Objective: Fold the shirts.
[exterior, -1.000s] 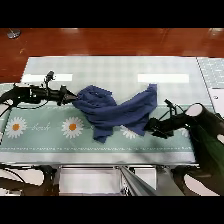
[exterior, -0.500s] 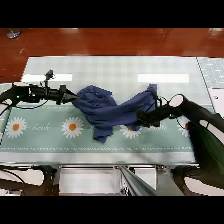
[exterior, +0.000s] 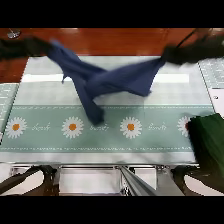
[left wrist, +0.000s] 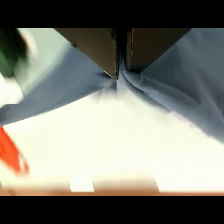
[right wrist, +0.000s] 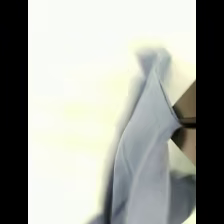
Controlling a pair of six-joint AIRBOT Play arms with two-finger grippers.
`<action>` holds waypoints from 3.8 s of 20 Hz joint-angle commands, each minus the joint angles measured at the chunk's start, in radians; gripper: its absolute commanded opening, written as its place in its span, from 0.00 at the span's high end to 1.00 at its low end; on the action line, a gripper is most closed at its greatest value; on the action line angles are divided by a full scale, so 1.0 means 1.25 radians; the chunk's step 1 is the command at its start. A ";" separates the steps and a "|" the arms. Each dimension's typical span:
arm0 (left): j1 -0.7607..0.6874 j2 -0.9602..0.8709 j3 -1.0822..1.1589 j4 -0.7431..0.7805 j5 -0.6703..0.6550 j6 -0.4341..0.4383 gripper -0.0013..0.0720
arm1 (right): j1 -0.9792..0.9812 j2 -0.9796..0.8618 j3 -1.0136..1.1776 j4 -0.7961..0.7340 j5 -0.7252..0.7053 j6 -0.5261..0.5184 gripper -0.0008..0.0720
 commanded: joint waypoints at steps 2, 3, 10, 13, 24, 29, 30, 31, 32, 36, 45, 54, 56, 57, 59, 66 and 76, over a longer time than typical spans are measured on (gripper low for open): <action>0.049 0.109 0.255 0.062 0.048 -0.130 0.95 | -0.014 0.101 0.335 -0.100 0.092 0.000 0.95; 0.064 0.128 0.294 0.110 0.031 -0.170 0.95 | -0.014 0.151 0.339 -0.103 0.093 -0.005 0.95; 0.131 0.321 0.365 0.323 -0.207 -0.262 0.95 | -0.014 0.400 0.339 -0.119 0.185 -0.034 0.95; 0.127 0.379 0.356 0.337 -0.299 -0.288 0.95 | -0.014 0.430 0.338 -0.132 0.246 -0.032 0.95; 0.078 0.409 -0.338 0.326 -0.181 -0.294 0.95 | -0.014 0.364 -0.182 -0.197 0.139 -0.026 0.96; -0.091 0.204 -0.467 0.318 0.186 -0.263 0.95 | -0.030 0.100 -0.205 -0.266 -0.060 0.026 0.96; -0.121 0.138 -0.444 0.318 0.247 -0.263 0.95 | -0.049 0.035 -0.180 -0.234 -0.070 0.033 0.96; -0.145 0.070 -0.410 0.318 0.291 -0.263 0.95 | -0.072 -0.036 -0.145 -0.187 -0.077 0.032 0.96; -0.161 0.007 -0.370 0.318 0.319 -0.264 0.95 | -0.089 -0.098 -0.112 -0.145 -0.088 0.031 0.96; -0.198 -0.226 -0.168 0.309 0.362 -0.276 0.95 | -0.124 -0.326 0.037 -0.004 -0.126 0.031 0.95; -0.163 -0.383 0.043 0.413 0.127 -0.343 0.02 | -0.180 -0.508 0.136 0.184 -0.047 0.058 0.13; 0.187 -0.374 -0.191 0.349 -0.255 -0.270 0.03 | -0.329 -0.258 -0.217 -0.049 0.088 -0.049 0.14; 0.222 -0.374 -0.279 0.218 -0.216 -0.188 0.03 | -0.324 -0.190 -0.352 0.041 0.025 -0.086 0.14; 0.226 -0.376 -0.309 0.172 -0.190 -0.156 0.03 | -0.316 -0.163 -0.406 0.089 0.000 -0.107 0.14; 0.216 -0.376 -0.338 0.156 -0.143 -0.142 0.03 | -0.298 -0.129 -0.477 0.142 -0.042 -0.121 0.14; 0.126 -0.383 -0.344 0.177 -0.139 -0.122 0.04 | -0.246 -0.122 -0.503 0.173 -0.069 -0.107 0.14; 0.109 -0.384 -0.344 0.258 -0.163 -0.125 0.95 | -0.298 -0.098 -0.528 -0.023 0.040 -0.042 0.14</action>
